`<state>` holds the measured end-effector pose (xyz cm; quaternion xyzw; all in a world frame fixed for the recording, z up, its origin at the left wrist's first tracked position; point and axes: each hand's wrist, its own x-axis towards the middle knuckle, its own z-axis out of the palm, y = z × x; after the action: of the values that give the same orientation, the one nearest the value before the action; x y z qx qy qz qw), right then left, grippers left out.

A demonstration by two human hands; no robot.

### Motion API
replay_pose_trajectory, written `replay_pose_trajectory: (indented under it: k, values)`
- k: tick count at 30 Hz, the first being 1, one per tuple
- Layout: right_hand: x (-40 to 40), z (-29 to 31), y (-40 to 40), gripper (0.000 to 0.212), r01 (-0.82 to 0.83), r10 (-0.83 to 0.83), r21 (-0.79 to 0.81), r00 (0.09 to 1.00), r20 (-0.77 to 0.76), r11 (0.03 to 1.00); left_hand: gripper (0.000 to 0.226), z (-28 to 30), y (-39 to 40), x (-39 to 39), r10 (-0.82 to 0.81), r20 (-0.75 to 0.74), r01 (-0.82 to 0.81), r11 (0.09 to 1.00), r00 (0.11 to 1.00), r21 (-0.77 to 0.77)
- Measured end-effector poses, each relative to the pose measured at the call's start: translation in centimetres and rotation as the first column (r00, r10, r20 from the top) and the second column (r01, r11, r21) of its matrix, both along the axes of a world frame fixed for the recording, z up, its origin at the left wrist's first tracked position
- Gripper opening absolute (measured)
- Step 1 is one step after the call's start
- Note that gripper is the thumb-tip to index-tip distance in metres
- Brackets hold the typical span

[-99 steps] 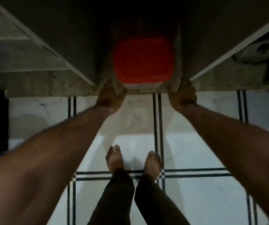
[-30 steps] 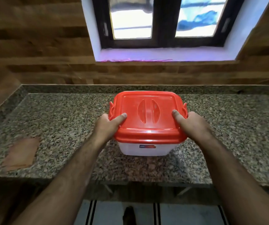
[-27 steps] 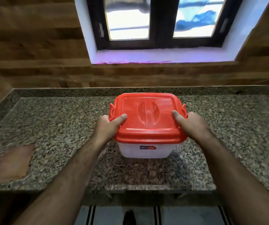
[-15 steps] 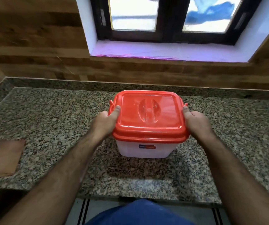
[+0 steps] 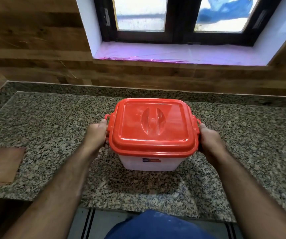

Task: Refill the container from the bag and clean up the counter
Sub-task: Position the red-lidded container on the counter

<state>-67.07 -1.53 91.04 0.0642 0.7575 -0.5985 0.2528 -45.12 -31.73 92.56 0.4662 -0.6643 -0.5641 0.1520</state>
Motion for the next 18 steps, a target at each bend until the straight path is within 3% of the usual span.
replay_pose_trajectory:
  k: [2,5,7,9,11,13,18]
  values:
    - [0.0,-1.4,0.1,0.047,-0.064,0.083,-0.130,0.986,0.144,0.989,0.041,-1.0,0.4,0.6,0.018,-0.097,0.004,0.976,0.995,0.218]
    - [0.1,-3.0,0.4,0.037,-0.166,0.199,-0.169,0.960,0.199,0.971,0.022,-1.8,1.2,1.1,-0.014,-0.122,0.050,0.954,0.992,0.295]
    - [0.3,-2.5,0.5,0.029,-0.172,0.180,-0.074,0.975,0.131,0.982,0.023,-2.1,1.3,1.1,0.038,-0.123,0.001,0.953,0.992,0.304]
    - [0.6,-1.2,0.5,0.030,-0.131,0.135,0.083,0.990,-0.042,0.988,0.022,-1.9,1.6,1.1,0.115,-0.107,-0.092,0.976,0.988,0.198]
    - [1.2,0.8,0.3,0.042,-0.033,0.084,0.200,0.964,-0.252,0.979,0.021,-0.9,2.3,1.4,0.194,-0.117,-0.194,0.981,0.974,0.012]
    - [2.2,3.2,-0.2,0.061,-0.023,0.113,0.236,0.919,-0.377,0.971,0.029,0.4,3.0,1.6,0.188,-0.152,-0.200,0.977,0.970,-0.071]
    - [3.0,6.3,-1.1,0.058,-0.087,0.264,0.412,0.879,-0.397,0.907,0.032,1.6,4.1,1.4,0.118,-0.161,-0.115,0.993,0.980,0.029]
